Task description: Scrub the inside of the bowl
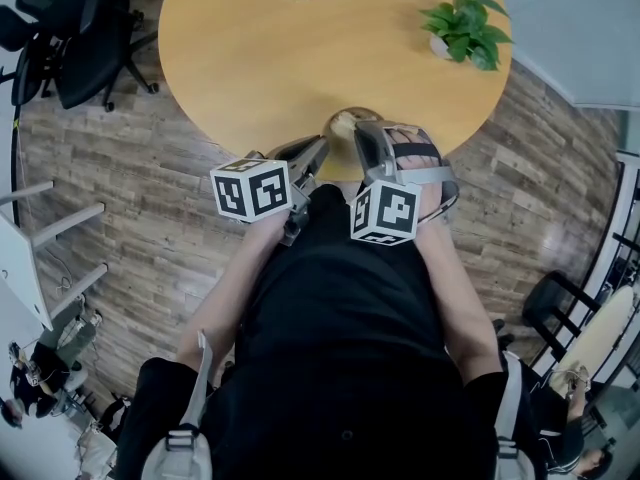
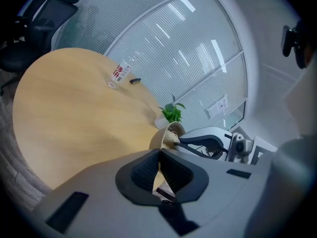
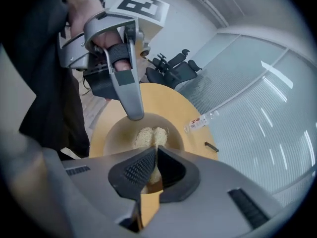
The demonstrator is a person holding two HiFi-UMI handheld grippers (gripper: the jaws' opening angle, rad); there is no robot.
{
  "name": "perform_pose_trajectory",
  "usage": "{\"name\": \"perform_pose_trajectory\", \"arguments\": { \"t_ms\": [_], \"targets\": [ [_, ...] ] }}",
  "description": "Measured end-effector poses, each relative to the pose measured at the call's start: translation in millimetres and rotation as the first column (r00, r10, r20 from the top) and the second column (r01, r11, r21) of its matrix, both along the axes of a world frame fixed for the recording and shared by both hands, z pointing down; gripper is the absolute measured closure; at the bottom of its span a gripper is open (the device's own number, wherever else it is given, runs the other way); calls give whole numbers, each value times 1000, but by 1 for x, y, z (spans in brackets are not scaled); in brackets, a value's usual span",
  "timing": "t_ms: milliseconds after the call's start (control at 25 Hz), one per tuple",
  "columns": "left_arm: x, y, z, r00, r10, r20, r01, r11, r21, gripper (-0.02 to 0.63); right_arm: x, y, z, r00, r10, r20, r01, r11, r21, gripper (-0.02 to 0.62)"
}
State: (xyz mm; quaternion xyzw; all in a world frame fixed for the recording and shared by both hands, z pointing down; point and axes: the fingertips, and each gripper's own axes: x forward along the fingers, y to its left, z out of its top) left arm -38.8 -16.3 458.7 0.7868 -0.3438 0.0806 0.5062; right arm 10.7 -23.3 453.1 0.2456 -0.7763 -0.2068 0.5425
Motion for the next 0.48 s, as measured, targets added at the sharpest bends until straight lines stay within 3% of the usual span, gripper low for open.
{"name": "perform_pose_trajectory", "arguments": {
  "t_ms": [80, 160, 280, 360, 480],
  "targets": [
    [-2, 0, -1, 1000, -5, 12, 4, 1000, 12, 588, -2, 5, 5, 994, 78, 80, -70, 993, -94, 569],
    [-3, 0, 0, 1000, -5, 20, 4, 1000, 16, 588, -3, 10, 11, 970, 180, 166, -141, 965, -222, 569],
    [-3, 0, 0, 1000, 1, 31, -2, 1000, 25, 588, -3, 13, 14, 884, 372, 284, -238, 879, -413, 569],
    [-3, -1, -2, 999, 1, 36, -3, 999, 38, 588, -1, 12, 15, 758, 542, 364, -282, 775, -565, 569],
    [-4, -5, -3, 998, 4, 56, -7, 998, 60, 588, -1, 7, 15, 515, 754, 407, -238, 582, -777, 569]
  ]
}}
